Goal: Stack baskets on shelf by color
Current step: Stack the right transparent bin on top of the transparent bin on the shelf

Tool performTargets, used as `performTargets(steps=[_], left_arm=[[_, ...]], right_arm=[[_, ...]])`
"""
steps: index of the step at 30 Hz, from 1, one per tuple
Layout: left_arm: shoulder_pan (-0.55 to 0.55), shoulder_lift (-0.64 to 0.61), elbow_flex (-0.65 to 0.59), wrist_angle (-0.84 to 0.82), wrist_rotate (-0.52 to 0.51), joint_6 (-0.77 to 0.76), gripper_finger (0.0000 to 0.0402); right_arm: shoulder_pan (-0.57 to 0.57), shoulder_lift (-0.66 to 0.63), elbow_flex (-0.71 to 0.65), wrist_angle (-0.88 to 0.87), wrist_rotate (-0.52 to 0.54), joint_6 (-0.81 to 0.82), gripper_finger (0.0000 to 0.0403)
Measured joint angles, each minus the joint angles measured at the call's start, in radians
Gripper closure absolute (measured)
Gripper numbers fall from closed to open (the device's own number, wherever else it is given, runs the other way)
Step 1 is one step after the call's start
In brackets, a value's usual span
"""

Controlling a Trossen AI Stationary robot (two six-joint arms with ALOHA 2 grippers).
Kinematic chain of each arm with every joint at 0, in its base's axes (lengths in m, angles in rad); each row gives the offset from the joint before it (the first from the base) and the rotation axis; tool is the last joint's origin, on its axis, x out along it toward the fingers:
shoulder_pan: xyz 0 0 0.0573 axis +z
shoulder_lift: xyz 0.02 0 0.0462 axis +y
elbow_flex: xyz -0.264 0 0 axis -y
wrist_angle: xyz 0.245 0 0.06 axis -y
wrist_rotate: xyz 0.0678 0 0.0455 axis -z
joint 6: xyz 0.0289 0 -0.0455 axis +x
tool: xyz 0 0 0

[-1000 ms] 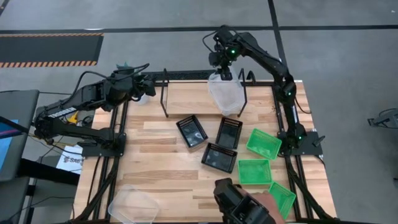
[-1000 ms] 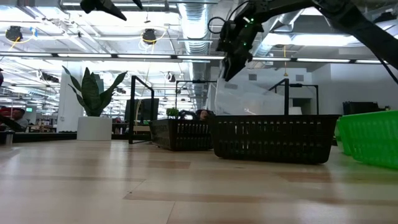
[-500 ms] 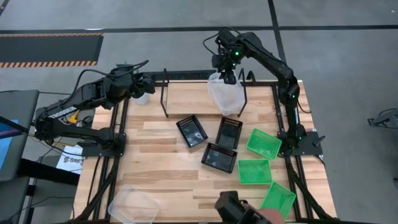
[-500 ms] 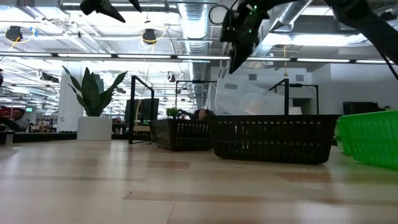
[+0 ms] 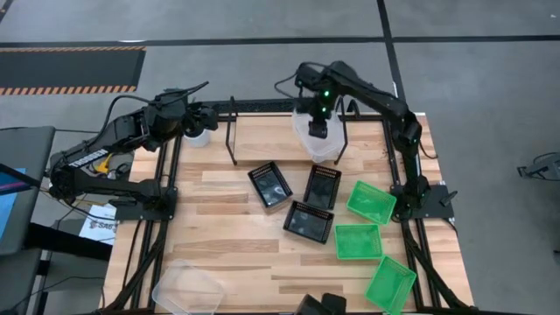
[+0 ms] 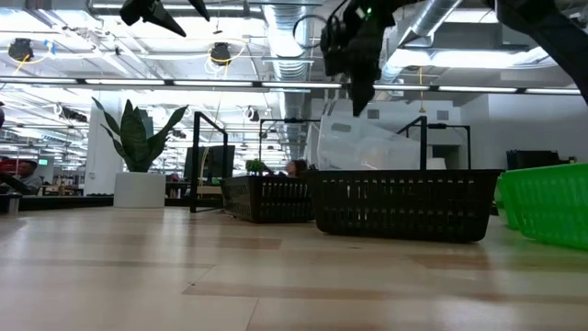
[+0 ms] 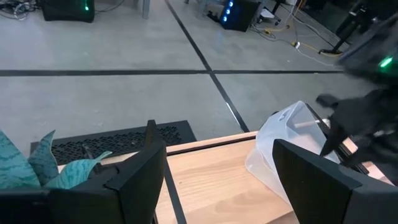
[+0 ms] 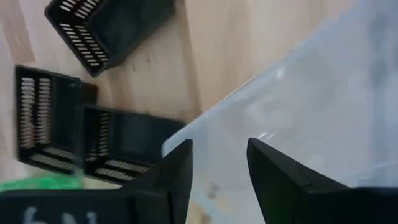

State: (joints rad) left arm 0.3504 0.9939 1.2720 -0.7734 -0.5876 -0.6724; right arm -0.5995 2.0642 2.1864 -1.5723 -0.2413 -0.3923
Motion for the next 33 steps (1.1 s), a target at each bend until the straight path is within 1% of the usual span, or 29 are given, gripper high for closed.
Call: performTargets(steps=[6,11,19,24,29,33], left_arm=[[0.000,0.000,0.000,0.000,0.012,0.020,0.0118],[0.000,0.000,0.000,0.000,0.040,0.053,0.0118],[0.000,0.000,0.000,0.000,0.051,0.090,0.0118],[0.000,0.000,0.000,0.000,0.051,0.115,0.0118],[0.000,0.000,0.000,0.000,0.051,0.116,0.0118],[0.000,0.000,0.000,-0.001,0.051,0.119,0.0118]], right_arm=[[0.007,0.001,-0.145,0.023,-0.005,0.201,0.0221],[0.010,0.002,-0.212,0.065,-0.006,0.291,0.0218],[0.031,-0.009,-0.214,0.153,0.013,0.397,0.0222],[0.063,-0.010,-0.214,0.192,0.109,0.419,0.0221],[0.090,0.000,-0.214,0.211,0.146,0.420,0.0221],[0.098,0.002,-0.214,0.226,0.202,0.430,0.0223]])
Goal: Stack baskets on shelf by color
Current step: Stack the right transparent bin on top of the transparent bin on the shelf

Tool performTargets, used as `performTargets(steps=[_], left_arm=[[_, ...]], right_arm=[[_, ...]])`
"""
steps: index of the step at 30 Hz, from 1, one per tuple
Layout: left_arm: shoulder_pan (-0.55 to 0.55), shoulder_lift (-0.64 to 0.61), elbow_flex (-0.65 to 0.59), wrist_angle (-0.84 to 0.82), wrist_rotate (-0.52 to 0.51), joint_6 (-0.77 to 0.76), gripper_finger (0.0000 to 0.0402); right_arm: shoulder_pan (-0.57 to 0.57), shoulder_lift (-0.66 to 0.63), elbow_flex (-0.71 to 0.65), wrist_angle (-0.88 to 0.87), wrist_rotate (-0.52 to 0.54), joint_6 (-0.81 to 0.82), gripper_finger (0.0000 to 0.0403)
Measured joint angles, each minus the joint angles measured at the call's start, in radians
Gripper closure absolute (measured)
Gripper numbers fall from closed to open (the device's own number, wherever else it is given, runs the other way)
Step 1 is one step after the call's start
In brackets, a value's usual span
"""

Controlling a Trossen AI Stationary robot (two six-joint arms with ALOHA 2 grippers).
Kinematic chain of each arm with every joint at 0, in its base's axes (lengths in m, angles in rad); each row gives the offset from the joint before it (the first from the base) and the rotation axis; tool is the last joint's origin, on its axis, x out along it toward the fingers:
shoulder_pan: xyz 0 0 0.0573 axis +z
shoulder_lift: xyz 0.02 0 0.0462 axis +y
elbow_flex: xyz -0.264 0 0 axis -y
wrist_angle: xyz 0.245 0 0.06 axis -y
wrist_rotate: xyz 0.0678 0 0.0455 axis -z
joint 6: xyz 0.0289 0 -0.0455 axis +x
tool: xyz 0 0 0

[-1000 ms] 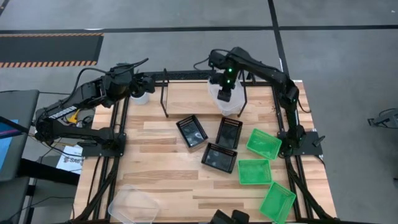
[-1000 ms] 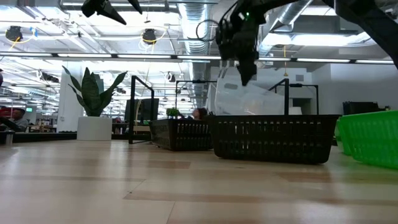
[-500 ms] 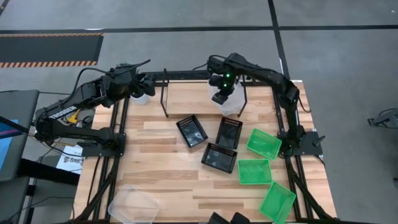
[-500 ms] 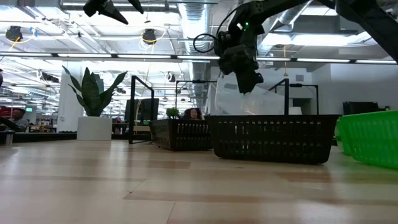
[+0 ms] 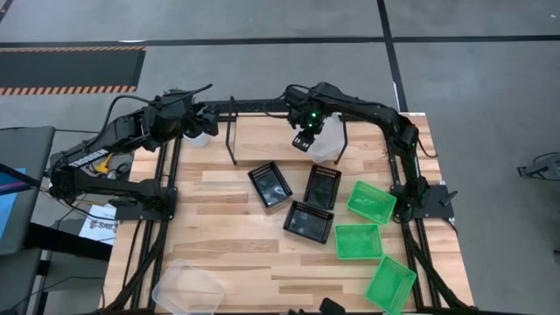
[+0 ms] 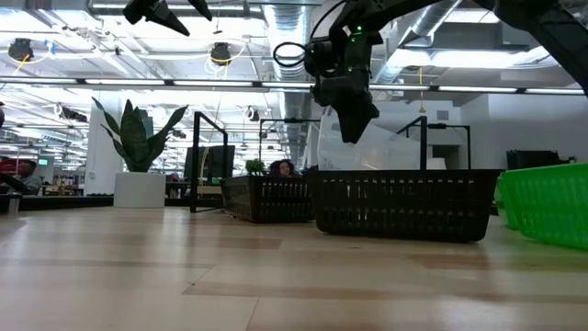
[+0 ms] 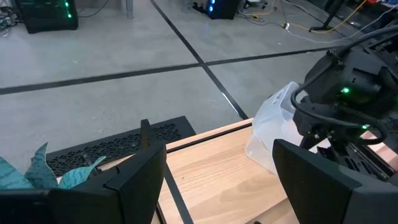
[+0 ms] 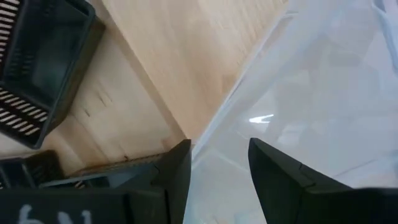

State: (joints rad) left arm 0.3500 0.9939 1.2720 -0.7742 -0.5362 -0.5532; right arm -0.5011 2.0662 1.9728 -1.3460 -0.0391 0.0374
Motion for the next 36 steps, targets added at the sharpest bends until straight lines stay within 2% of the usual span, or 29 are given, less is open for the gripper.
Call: performTargets(steps=[9,19,23,29,30,36], left_arm=[[0.000,0.000,0.000,0.000,0.000,0.011,0.0118],[0.000,0.000,0.000,0.001,-0.001,0.011,0.0118],[0.000,0.000,0.000,0.001,-0.004,0.011,0.0118],[0.000,0.000,0.000,0.000,-0.009,0.011,0.0118],[0.000,0.000,0.000,0.000,-0.009,0.011,0.0118],[0.000,0.000,0.000,-0.006,-0.009,0.011,0.0118]], right_arm=[[-0.012,0.001,-0.004,0.002,0.018,0.024,0.0223],[-0.012,0.001,-0.093,0.078,0.019,0.023,0.0229],[-0.012,0.001,-0.092,0.088,0.019,0.025,0.0267],[-0.012,0.001,-0.092,0.119,0.018,0.031,0.0380],[-0.013,0.001,-0.092,0.140,0.018,0.031,0.0390],[-0.011,0.001,-0.053,0.181,0.014,0.071,0.0389]])
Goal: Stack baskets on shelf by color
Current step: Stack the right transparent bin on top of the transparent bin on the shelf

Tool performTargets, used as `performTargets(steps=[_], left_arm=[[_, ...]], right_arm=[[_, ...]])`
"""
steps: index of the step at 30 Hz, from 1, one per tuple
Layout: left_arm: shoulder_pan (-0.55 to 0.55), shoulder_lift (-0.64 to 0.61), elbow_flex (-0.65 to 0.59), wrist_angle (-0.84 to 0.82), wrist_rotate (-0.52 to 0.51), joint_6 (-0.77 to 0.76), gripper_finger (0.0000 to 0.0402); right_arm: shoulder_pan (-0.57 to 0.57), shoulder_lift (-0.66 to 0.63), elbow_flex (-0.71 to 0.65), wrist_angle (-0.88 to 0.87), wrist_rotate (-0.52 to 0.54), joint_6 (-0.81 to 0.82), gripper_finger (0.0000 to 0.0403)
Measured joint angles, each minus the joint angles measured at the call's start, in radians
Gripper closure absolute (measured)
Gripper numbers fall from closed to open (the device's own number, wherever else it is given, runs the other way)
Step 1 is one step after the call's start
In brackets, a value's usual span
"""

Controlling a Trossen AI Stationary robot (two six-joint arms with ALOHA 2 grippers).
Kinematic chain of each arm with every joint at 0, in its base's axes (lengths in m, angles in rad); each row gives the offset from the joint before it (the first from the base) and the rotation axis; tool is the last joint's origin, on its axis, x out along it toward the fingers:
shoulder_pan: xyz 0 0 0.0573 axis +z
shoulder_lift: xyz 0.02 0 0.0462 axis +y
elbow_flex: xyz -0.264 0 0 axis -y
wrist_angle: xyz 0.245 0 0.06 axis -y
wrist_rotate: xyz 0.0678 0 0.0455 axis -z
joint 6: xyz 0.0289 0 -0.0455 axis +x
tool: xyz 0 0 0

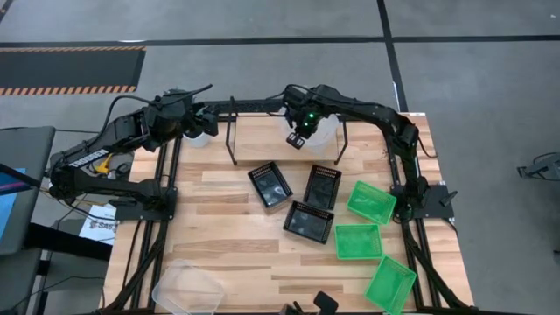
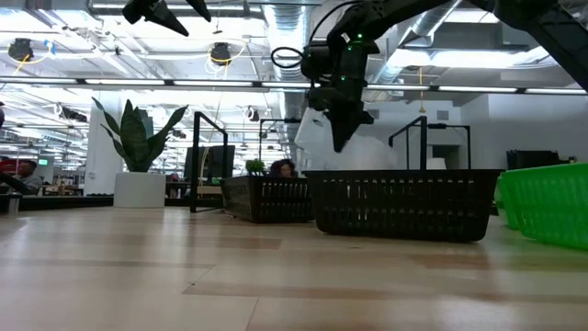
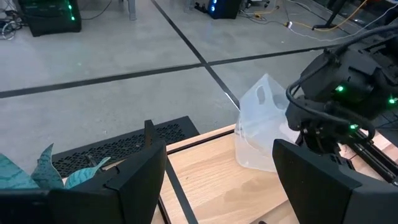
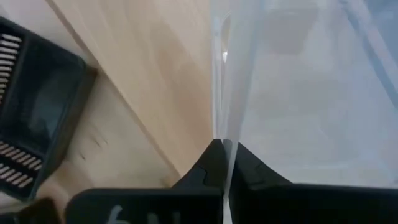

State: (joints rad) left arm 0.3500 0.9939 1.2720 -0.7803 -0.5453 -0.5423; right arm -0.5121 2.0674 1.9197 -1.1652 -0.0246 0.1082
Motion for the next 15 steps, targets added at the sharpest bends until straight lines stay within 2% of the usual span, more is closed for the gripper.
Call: performTargets(steps=[5,8,15], left_arm=[[0.000,0.000,0.000,0.000,-0.001,0.000,0.0118],[0.000,0.000,0.000,0.000,-0.002,-0.001,0.0118],[0.000,0.000,0.000,0.000,-0.003,-0.017,0.0118]], right_arm=[[-0.001,0.000,0.017,-0.006,0.001,-0.020,0.0395],[0.003,0.000,0.027,-0.014,0.004,-0.088,0.0398],[0.045,0.000,0.081,-0.013,0.093,-0.166,0.0400]])
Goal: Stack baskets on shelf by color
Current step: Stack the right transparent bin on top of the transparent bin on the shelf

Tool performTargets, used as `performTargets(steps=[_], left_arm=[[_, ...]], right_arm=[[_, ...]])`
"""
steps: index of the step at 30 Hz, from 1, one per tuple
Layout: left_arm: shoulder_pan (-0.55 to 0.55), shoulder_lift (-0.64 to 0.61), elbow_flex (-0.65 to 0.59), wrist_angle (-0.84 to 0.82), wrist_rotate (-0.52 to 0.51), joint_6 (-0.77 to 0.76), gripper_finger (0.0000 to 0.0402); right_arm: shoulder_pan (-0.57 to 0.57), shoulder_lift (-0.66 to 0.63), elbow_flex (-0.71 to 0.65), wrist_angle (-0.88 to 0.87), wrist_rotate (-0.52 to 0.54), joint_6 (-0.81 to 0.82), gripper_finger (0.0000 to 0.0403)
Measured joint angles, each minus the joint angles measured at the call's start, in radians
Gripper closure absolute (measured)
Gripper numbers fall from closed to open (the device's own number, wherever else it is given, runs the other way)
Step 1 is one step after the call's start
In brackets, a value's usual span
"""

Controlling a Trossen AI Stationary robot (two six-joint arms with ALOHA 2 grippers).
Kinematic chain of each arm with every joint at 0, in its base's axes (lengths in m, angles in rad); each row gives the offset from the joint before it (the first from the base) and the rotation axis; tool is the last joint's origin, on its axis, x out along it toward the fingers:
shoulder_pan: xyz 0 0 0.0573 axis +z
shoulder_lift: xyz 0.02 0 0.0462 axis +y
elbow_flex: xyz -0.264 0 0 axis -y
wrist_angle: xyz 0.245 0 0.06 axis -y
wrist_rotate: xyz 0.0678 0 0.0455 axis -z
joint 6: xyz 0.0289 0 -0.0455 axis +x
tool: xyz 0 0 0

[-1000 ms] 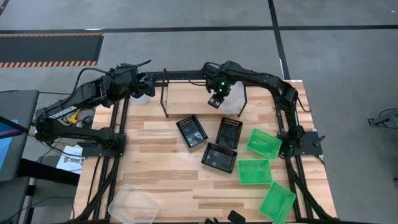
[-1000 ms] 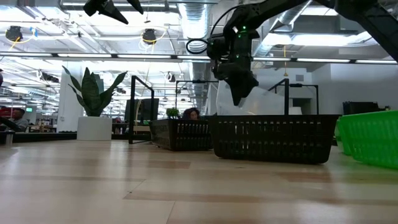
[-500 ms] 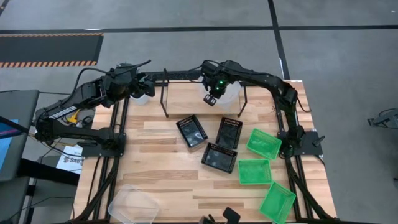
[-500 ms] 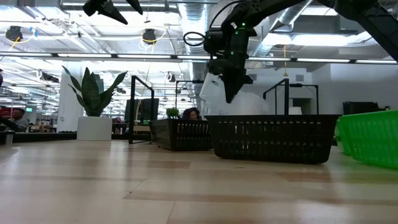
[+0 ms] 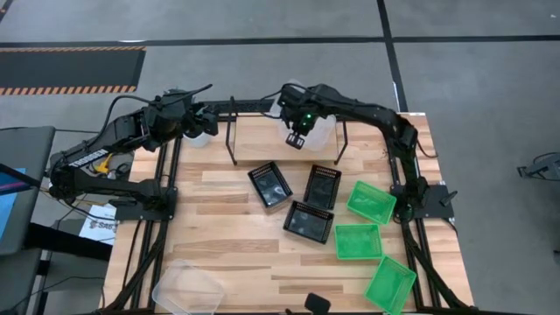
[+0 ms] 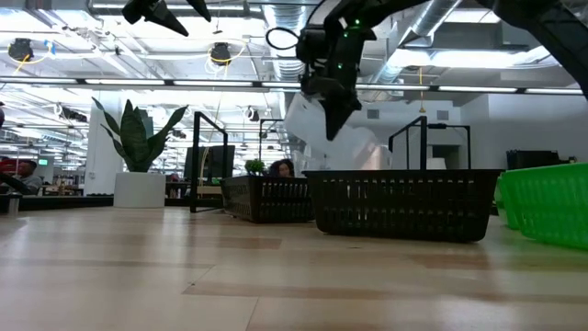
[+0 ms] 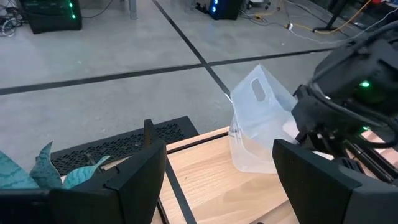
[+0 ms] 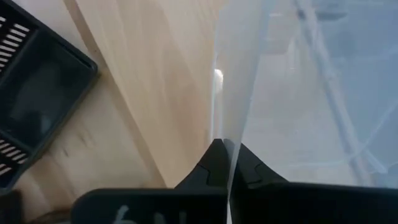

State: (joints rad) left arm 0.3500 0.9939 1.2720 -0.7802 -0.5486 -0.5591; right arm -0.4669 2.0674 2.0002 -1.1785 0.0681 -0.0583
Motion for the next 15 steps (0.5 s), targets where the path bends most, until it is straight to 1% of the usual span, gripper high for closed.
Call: performTargets(steps=[4,10,15], left_arm=[[0.000,0.000,0.000,0.000,-0.001,-0.002,0.0118],[0.000,0.000,0.000,0.000,-0.001,-0.003,0.0118],[0.000,0.000,0.000,0.000,-0.001,-0.003,0.0118]], right_arm=[[0.017,0.000,0.029,-0.025,0.054,-0.029,0.0400],[0.018,0.000,0.056,-0.153,0.143,-0.047,0.0400],[0.017,0.000,0.058,-0.198,0.146,-0.048,0.0401]])
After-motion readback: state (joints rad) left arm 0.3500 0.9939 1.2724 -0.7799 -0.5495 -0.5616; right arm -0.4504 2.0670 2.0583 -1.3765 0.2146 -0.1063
